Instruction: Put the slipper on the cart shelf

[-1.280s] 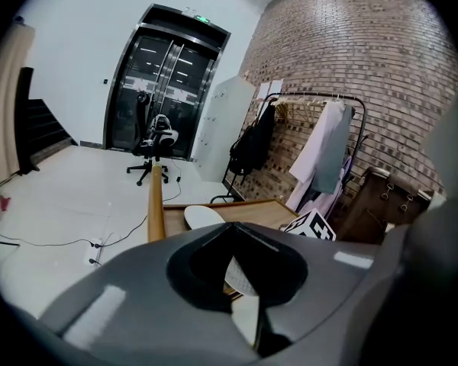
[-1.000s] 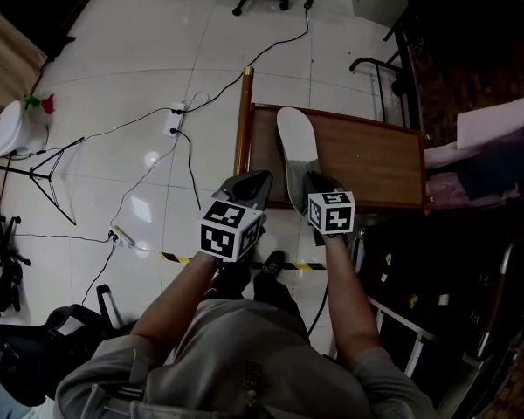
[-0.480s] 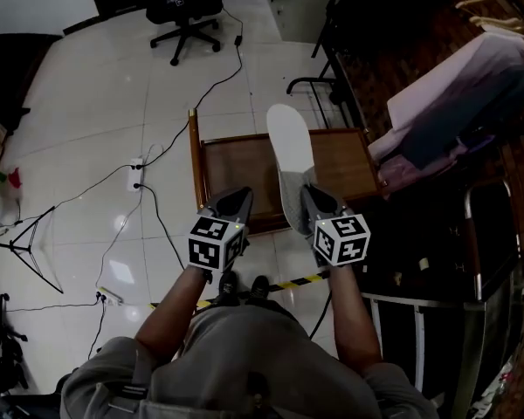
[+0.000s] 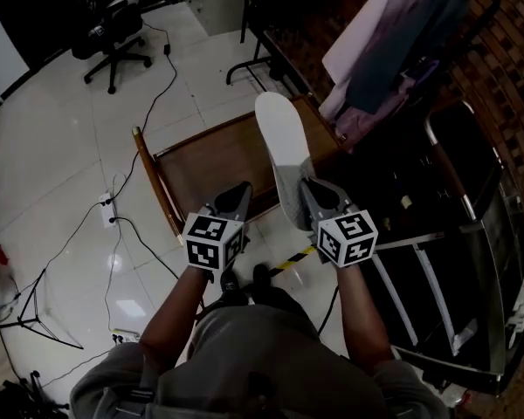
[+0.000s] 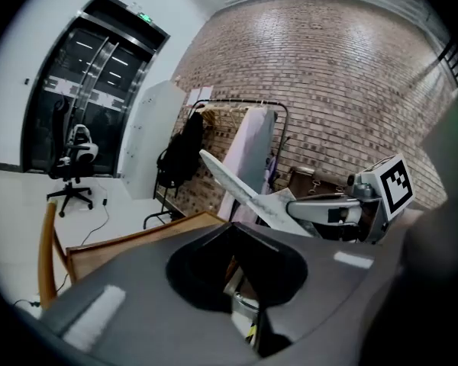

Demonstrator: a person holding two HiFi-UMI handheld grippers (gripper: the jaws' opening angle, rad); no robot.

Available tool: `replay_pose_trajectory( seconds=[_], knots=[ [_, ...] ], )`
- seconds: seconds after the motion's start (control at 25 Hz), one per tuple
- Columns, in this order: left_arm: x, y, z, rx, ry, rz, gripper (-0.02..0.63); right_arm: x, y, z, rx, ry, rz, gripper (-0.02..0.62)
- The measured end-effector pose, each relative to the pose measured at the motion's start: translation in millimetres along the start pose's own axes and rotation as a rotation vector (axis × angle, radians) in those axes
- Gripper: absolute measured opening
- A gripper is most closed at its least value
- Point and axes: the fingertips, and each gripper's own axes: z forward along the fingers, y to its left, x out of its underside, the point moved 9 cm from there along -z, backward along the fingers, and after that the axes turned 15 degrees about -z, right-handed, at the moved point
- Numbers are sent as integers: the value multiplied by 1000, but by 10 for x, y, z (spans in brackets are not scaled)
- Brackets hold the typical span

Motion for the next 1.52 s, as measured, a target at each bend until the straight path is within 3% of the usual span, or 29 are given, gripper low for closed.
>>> replay_pose_trajectory(
  seconds=[0.2,0.52,1.16,1.52],
  knots=[
    [171,-351,330,135,103,63,8,234,-105,-557,127,35,46,9],
    [553,-1338,700,348,211,153,8,611,-318,-1743,324,61,96,9],
    [1879,-3489,932,617,396,271,8,1775,-279,-4159,525,158,194,9],
    [2563,-4410,1052,733,504,316,8,2418,-228,-5237,725,238,326,9]
  ],
)
